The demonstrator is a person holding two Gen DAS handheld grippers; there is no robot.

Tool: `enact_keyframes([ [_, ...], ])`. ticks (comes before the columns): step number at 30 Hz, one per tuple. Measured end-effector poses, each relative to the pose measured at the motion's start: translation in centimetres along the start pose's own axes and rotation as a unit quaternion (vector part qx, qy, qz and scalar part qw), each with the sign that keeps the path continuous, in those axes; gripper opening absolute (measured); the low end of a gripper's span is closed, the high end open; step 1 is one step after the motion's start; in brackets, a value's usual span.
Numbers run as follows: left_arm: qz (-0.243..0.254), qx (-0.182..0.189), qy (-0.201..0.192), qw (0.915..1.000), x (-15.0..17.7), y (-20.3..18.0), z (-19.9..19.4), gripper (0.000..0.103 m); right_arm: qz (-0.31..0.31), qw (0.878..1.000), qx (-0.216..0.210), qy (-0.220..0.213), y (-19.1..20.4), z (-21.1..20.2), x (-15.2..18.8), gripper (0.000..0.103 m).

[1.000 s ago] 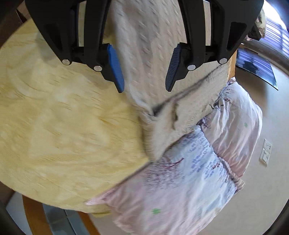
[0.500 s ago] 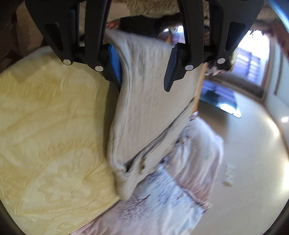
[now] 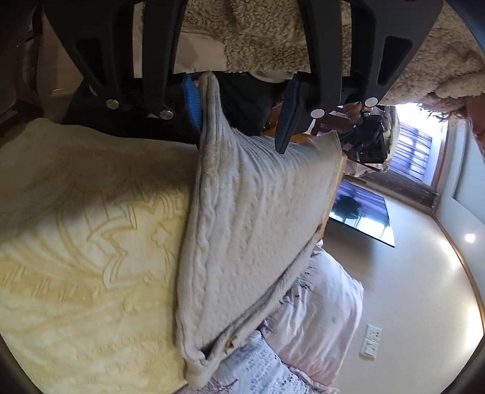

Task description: Fold small clothes

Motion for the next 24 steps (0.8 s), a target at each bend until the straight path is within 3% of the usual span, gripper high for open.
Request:
enact_keyframes([
  [5, -0.003, -0.012, 0.011, 0.9999, 0.3, 0.6, 1.1, 0.046, -0.011, 1.0, 0.006, 0.001, 0.2, 0.3, 0.0, 0.035],
  [9, 0.001, -0.028, 0.026, 0.9993, 0.5, 0.9, 1.5, 0.021, -0.038, 0.999, 0.005, -0.004, 1.0, 0.0, 0.0, 0.01],
  [10, 0.004, -0.029, 0.028, 0.9992, 0.6, 0.9, 1.6, 0.013, -0.047, 0.999, 0.005, -0.008, 1.3, -0.1, -0.1, 0.009],
  [16, 0.043, -0.025, 0.013, 0.9987, -0.2, -0.5, 0.2, 0.007, -0.124, 0.99, 0.016, -0.067, 5.1, -1.4, -2.3, 0.008],
  [22, 0.073, -0.008, -0.049, 0.9961, -3.5, -2.6, -2.3, 0.006, -0.134, 0.973, 0.085, -0.17, 6.2, -3.1, -5.8, 0.008],
  [24, 0.072, -0.013, -0.07, 0.9948, -5.3, -3.0, -2.7, 0.006, -0.141, 0.965, 0.12, -0.186, 6.6, -2.8, -7.0, 0.008],
])
Point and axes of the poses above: each gripper's, at about its wrist camera, not at the fingertips, and z roughly the way its jaws point, y to its left, x to its underside, the point moved 1 cm from there along z, roughly the way its jaws point, and after that the axes turned 13 degrees about -z, right-handed, at the moved point
